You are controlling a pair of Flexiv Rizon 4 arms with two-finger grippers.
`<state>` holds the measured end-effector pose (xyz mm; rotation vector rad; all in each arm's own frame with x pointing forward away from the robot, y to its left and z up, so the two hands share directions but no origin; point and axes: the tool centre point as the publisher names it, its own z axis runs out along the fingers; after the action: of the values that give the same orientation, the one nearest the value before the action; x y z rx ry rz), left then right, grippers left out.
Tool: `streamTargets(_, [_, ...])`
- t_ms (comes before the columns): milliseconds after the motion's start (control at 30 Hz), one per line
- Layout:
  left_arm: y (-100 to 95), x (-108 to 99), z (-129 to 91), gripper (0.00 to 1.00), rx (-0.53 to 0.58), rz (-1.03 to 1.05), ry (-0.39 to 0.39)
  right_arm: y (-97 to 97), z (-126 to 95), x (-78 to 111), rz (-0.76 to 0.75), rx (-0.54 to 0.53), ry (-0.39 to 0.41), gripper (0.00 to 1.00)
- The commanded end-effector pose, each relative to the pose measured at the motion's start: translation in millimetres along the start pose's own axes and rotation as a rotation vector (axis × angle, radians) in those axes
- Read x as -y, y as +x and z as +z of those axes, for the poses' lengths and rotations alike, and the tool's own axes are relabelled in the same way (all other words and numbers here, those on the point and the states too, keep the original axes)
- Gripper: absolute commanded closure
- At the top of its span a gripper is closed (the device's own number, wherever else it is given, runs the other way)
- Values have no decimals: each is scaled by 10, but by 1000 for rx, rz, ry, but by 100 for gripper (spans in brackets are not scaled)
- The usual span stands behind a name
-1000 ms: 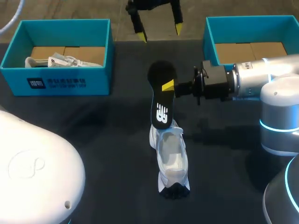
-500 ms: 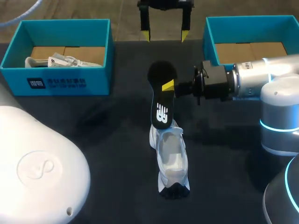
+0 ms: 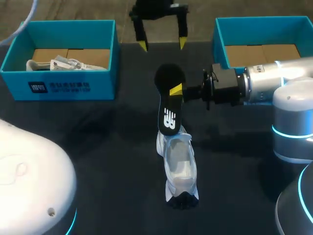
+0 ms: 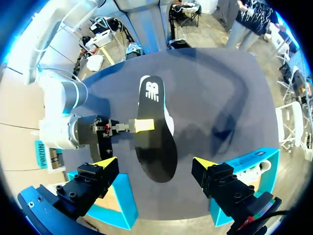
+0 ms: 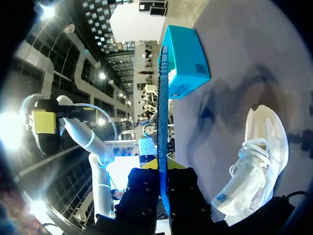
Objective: Take the shoe out of the shoebox, open the shoe tongue, remove and reinsert the insole, then place the shoe into the shoebox
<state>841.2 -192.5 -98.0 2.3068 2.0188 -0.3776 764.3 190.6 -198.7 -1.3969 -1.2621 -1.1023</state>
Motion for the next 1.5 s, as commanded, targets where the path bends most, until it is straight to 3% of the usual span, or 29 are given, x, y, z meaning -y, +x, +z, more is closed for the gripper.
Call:
streamTargets(33, [192,83,18,0,477,9,-88,2,18,2,1,1,-2,100])
streamTargets(600, [128,266,32,0,760,151,-147,2,18,2,1,1,-2,100])
streamTargets(867, [339,249,31,0,924,82,-188,2,18,2,1,1,-2,100])
streamTargets(933, [400,240,14,0,923,53,-195,2,18,2,1,1,-2,100])
streamTargets(967, [443,237,-40,0,852,39,-244,2,18,2,1,1,-2,100])
streamTargets(1400, [449,259,-10,0,850,19,-253,2,18,2,1,1,-2,100])
streamTargets(1500, [569,281,89,0,892,-40,-237,2,18,2,1,1,-2,100])
